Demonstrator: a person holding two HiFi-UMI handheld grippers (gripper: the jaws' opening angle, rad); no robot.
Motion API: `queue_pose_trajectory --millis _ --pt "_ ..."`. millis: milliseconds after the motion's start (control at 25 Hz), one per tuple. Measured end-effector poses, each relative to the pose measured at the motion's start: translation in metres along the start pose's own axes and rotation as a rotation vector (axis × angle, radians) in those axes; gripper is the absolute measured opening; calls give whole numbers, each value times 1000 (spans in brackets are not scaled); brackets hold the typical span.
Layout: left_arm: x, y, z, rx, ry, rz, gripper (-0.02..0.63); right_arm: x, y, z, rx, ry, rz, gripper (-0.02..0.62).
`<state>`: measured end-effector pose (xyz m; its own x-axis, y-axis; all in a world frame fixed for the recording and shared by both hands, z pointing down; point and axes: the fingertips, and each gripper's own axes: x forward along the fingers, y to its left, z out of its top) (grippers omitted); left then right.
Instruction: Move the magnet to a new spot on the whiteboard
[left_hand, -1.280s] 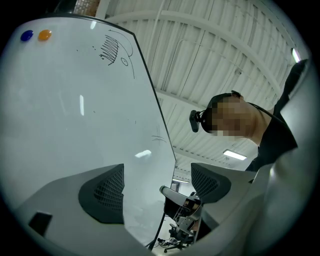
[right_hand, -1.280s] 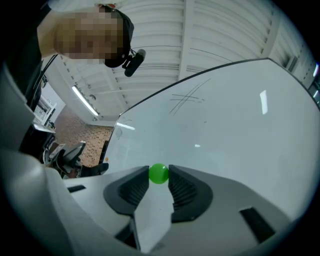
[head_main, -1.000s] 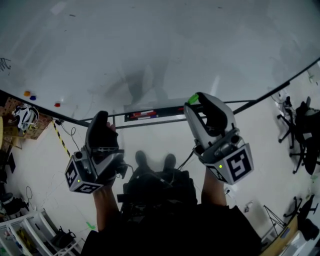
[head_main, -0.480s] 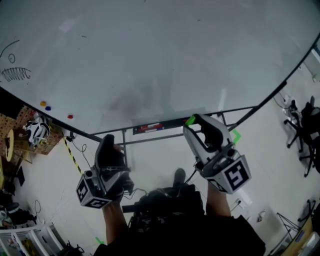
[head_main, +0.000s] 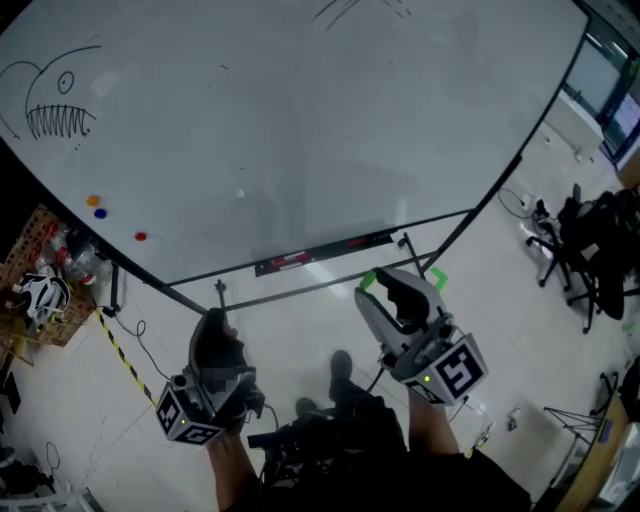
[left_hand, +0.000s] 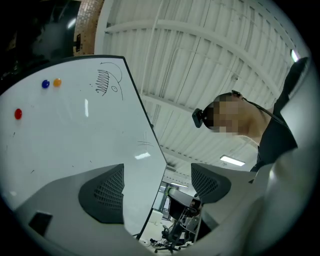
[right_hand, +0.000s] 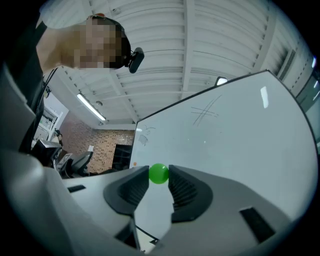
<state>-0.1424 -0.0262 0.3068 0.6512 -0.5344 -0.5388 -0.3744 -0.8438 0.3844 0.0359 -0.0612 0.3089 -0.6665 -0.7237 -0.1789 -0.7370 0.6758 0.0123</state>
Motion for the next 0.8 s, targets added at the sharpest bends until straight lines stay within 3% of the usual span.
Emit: queue_pose_trajectory --millis 240,440,800 --pt "-40 -24 1 -65 -22 -30 417 -28 48 2 -37 60 -45 147" --pt "-56 -36 9 -72 -34 -38 417 -35 73 9 -53 68 -42 147" --pt "-46 -36 15 -13 -43 4 417 -21 63 17 -60 21 22 147"
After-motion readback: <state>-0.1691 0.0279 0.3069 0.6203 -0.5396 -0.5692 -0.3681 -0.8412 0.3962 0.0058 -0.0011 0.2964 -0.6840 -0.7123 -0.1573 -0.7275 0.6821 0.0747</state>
